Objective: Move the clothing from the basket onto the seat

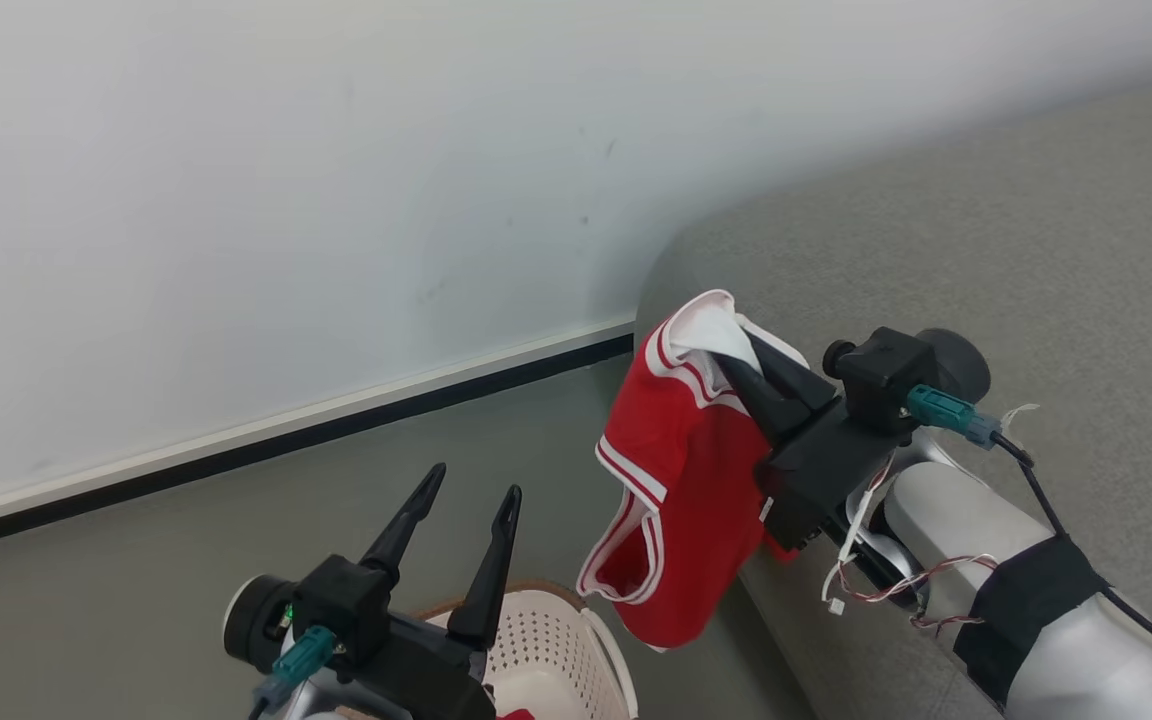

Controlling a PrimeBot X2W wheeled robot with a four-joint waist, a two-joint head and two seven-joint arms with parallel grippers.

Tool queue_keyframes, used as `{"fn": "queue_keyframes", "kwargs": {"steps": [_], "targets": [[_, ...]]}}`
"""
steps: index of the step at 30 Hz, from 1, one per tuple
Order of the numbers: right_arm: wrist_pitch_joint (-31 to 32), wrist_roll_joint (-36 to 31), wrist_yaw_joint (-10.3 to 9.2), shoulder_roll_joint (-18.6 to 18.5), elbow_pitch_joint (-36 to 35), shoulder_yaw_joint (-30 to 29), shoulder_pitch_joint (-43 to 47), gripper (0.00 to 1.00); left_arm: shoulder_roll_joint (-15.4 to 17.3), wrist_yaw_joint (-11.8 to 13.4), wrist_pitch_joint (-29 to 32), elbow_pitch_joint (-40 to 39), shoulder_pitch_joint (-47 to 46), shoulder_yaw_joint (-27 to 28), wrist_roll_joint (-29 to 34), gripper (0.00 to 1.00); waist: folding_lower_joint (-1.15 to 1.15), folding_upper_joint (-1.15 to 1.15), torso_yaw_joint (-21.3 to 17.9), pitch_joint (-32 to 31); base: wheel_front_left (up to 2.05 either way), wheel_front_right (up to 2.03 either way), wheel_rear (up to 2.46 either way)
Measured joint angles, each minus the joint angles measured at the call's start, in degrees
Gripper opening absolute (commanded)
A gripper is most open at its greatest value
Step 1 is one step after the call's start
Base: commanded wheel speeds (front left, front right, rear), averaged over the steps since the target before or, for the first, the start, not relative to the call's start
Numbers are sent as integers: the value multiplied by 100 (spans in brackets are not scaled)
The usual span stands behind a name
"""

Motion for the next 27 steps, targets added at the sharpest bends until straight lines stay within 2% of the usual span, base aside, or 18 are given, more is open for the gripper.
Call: {"fn": "queue_keyframes", "kwargs": {"steps": [11, 21, 27], "targets": [[-1, -292, -243, -460, -660, -245, 26, 0, -55, 4, -60, -38, 294, -226, -7, 100, 0, 0, -662, -11, 0, 0, 0], [-1, -349, -293, -677, -968, -391, 135, 0, -108, 71, -85, -51, 405, -352, -7, 100, 0, 0, -1238, 74, 0, 0, 0], [-1, -347, -292, -806, -939, -555, 131, 0, -126, 73, -79, -47, 376, -454, 10, 100, 0, 0, -1392, 233, 0, 0, 0]]}}
